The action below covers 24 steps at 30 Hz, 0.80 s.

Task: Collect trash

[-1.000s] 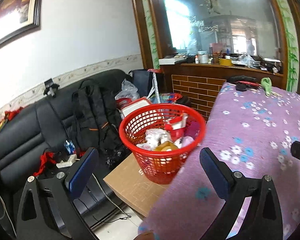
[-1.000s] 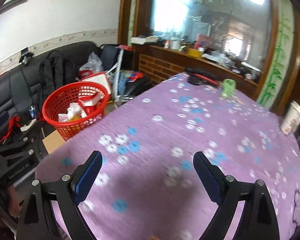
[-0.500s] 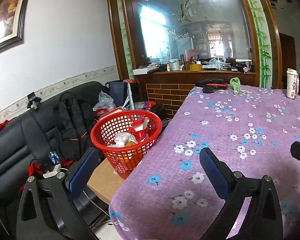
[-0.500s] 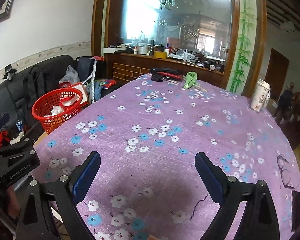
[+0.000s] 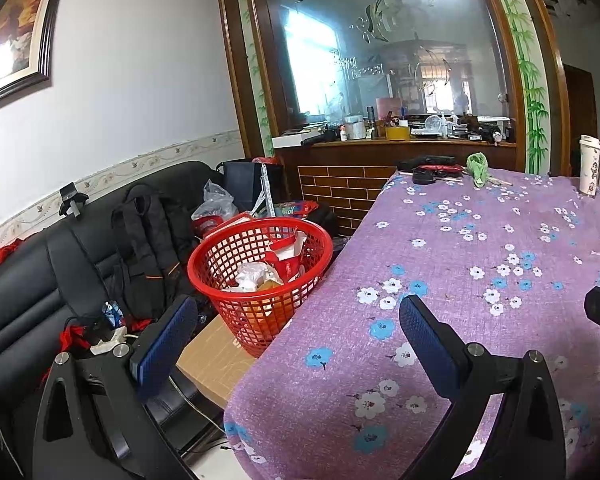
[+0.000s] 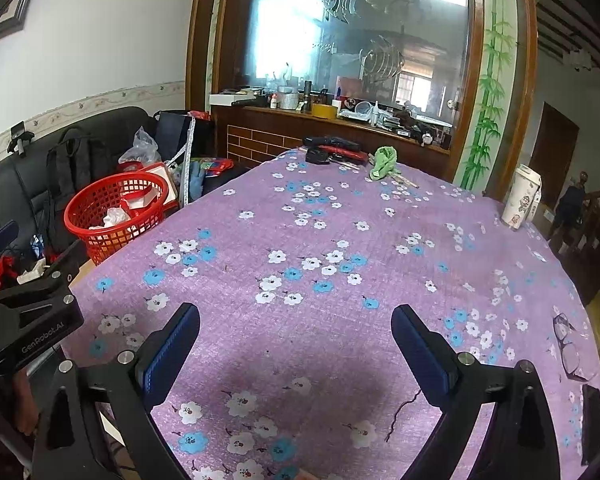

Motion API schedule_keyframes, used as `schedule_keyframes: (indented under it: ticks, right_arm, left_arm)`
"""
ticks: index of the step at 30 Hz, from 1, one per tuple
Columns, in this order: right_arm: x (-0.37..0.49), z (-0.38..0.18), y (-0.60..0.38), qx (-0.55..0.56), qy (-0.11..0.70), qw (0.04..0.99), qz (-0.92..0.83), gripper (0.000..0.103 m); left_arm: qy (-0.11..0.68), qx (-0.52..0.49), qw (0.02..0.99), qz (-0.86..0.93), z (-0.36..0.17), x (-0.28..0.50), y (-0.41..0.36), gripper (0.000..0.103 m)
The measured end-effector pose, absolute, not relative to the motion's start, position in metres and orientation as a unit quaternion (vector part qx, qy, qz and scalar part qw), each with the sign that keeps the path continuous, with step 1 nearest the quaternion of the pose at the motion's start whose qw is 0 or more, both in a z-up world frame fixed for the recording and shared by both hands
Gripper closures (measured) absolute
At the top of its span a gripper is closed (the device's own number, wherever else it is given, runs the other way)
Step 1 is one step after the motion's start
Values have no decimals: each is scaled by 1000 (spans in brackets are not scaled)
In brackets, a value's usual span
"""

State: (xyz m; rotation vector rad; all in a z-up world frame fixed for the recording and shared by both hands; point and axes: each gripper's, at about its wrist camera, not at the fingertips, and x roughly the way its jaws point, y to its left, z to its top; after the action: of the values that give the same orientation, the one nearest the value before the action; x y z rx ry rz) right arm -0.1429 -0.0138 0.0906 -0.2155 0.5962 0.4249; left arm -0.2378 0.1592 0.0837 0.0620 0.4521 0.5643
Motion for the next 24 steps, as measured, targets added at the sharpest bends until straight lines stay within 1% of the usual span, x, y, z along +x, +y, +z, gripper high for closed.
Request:
schedule_keyframes:
  ticks: [24]
  right_arm:
    - [-142, 85, -13, -109, 297, 926, 207, 5]
  left_arm:
    - [227, 39, 934, 274, 78, -238, 158, 2]
